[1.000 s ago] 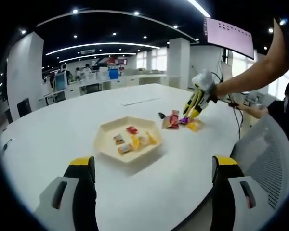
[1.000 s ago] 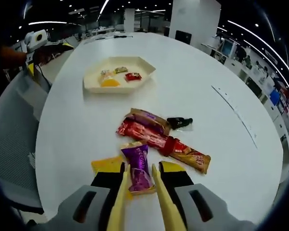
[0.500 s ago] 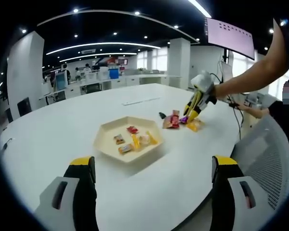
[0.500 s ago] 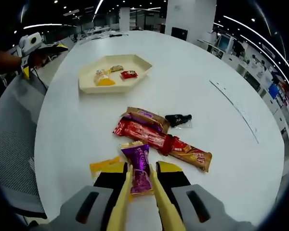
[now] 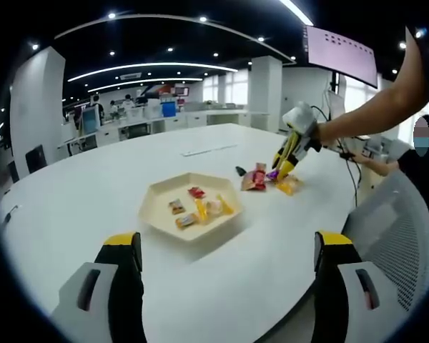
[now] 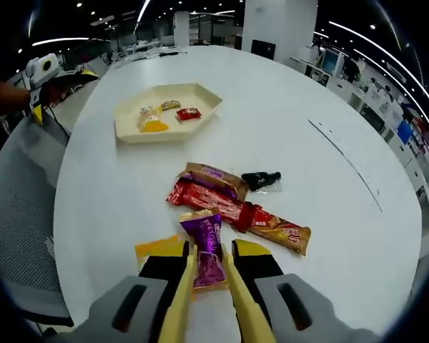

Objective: Place the target food into the container with the food tongs after gripping and lifting it, then release it inside without dropping or visibly crushing the food.

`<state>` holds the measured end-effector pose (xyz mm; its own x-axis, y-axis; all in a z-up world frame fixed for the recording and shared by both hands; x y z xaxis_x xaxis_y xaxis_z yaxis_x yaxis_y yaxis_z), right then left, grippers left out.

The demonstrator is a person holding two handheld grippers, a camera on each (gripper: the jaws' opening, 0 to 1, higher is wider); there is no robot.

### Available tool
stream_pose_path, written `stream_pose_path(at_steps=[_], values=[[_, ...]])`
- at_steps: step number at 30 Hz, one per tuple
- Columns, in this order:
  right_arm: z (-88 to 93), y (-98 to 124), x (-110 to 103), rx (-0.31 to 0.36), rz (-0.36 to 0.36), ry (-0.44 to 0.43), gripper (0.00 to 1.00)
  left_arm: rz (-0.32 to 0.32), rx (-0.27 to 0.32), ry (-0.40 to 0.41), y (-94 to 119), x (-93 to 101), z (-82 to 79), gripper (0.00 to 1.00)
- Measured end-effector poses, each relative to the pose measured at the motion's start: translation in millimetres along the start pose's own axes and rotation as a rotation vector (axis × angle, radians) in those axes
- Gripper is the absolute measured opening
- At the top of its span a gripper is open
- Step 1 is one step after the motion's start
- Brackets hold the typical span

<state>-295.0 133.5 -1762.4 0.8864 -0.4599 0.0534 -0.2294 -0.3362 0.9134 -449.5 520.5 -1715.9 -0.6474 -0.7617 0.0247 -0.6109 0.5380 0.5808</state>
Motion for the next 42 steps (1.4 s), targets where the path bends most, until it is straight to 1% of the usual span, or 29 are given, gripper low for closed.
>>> stream_pose_path(at_steps=[8, 18, 28, 30, 32, 35, 37, 39, 42], values=[[-6.9, 9, 2, -0.002, 0.001, -0.012, 0.22, -0.004, 0.012, 0.005, 1, -1.1, -1.2, 0.99], [-16.9, 24, 10, 0.004, 0.025, -0.026, 0.23, -0.002, 0.017, 0.000, 1, -1.3, -1.2, 0.99], [-27.8, 41, 17, 0.002, 0.042, -0.017, 0.23, -0.003, 0.024, -0.007, 2, -1.2, -1.9, 0.99], [-29.0, 43, 17, -0.001, 0.040, -0.019, 0.23, 0.001, 0.022, -0.007, 1, -1.1, -1.6, 0.99], [-29.9, 45, 18, -0.005, 0.051, -0.001, 0.22, 0.002, 0.024, -0.013, 2, -0.5, -2.0, 0.99], [-30.8, 48, 20, -0.007, 0.054, -0.006, 0.23, -0.004, 0.024, -0.029, 2, 0.0, -1.5, 0.99], [-31.6, 51, 21, -0.002, 0.036, -0.044, 0.23, -0.004, 0.028, -0.029, 3, 0.2, -2.3, 0.99], [-32.3, 54, 22, -0.010, 0.053, -0.028, 0.23, -0.007, 0.029, -0.028, 3, -0.7, -2.2, 0.99], [-33.6, 57, 22, -0.007, 0.058, -0.032, 0.23, -0.006, 0.035, -0.023, 3, -1.1, -2.5, 0.99]])
Point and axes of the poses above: the point that each gripper's makers call its tool centre point, and the gripper's own axes: y roughly backward along the fingers, x roughly to its right, z roughly out of its underside, the point moved 8 cm from there along y, roughly backward along the fingers, and after that the axes turned 13 degrees about -x, right-handed, at the moved point
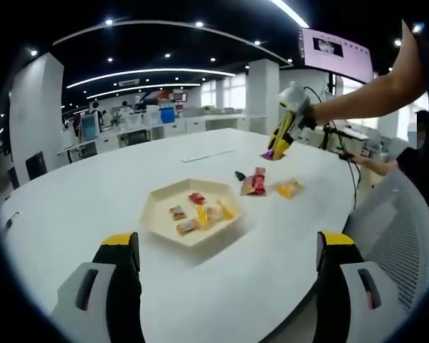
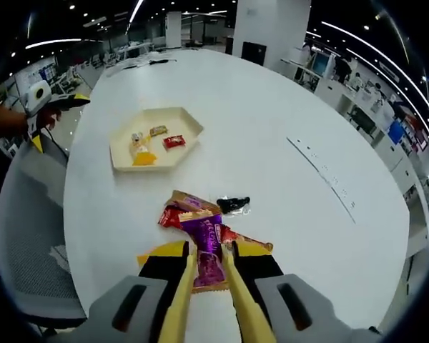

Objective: Place the target food into the container with the food tongs after gripping and lifting it, then release it inside without dropping or visibly crushing the food.

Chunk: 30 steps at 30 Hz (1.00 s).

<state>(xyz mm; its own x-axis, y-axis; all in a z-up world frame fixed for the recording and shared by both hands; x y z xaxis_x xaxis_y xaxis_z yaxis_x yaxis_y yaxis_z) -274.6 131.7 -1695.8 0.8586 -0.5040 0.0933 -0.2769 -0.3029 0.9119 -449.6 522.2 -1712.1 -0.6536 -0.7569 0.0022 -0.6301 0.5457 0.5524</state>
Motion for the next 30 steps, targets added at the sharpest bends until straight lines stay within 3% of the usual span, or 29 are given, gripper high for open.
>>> stream_pose_path(at_steps=[20, 30], values=[[-9.1, 6, -5, -0.006, 0.006, 0.007, 0.23, -0.012, 0.021, -0.011, 4, 1.0, -3.2, 0.99], [-25.9, 5, -12, 0.013, 0.002, 0.005, 0.23, -0.013, 0.030, -0.014, 4, 1.1, -4.0, 0.99]])
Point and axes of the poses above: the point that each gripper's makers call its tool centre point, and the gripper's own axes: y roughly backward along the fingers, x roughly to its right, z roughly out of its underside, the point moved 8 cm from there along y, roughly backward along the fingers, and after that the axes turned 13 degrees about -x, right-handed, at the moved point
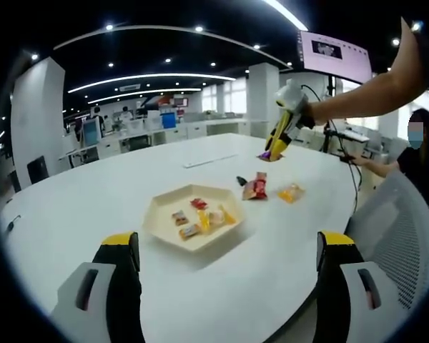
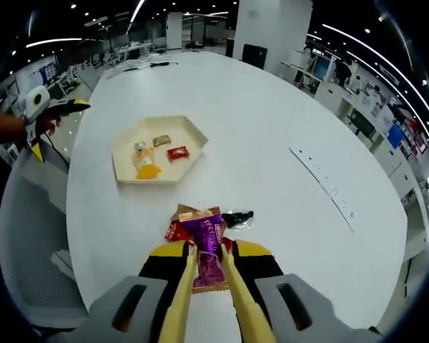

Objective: Place the target food into the container with the food tongs after gripping and lifting it, then release it inside without dropping or visibly crushing the food.

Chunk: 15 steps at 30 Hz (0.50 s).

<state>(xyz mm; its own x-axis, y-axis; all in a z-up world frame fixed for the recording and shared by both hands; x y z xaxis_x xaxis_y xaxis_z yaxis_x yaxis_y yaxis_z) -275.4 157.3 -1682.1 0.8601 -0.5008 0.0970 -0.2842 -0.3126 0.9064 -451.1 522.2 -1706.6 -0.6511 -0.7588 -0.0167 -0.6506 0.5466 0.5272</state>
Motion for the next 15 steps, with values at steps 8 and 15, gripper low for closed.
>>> stream_pose_path(at_steps=[8, 15], values=[[-16.6, -2, -9, 0.018, -0.003, 0.015, 0.23, 0.000, 0.011, 0.004, 1, -0.6, -1.0, 0.99], [-35.5, -3, -16, 0.032, -0.004, 0.034, 0.23, 0.002, 0.011, 0.002, 1, -0.3, -1.0, 0.99]])
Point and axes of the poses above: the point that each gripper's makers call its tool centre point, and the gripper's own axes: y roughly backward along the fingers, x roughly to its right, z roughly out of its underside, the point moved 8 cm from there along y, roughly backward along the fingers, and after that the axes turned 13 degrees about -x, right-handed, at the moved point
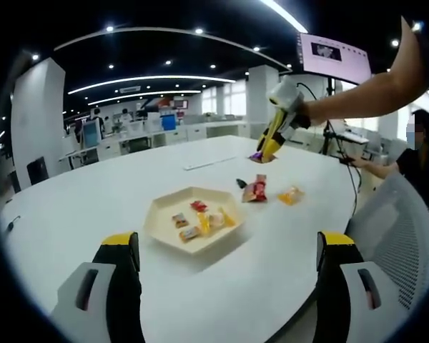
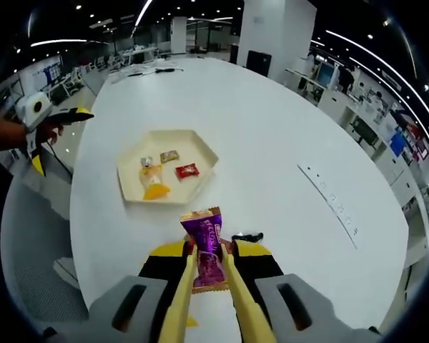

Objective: Place the target food into the container with the food tongs after gripping and lifting it, then release it inside without dropping or visibly crushing the food.

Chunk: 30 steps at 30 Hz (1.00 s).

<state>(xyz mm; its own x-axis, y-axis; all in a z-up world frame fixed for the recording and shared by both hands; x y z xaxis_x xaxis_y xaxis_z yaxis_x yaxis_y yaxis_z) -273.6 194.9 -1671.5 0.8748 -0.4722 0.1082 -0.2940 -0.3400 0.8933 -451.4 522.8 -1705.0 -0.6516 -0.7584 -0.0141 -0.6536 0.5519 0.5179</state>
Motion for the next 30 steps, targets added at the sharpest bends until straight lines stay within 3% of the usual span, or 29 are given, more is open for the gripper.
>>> stream_pose_path(at_steps=[30], values=[[-74.9, -7, -30, 0.052, -0.028, 0.067, 0.23, -0.004, 0.005, -0.009, 1, 1.7, -0.8, 0.99]])
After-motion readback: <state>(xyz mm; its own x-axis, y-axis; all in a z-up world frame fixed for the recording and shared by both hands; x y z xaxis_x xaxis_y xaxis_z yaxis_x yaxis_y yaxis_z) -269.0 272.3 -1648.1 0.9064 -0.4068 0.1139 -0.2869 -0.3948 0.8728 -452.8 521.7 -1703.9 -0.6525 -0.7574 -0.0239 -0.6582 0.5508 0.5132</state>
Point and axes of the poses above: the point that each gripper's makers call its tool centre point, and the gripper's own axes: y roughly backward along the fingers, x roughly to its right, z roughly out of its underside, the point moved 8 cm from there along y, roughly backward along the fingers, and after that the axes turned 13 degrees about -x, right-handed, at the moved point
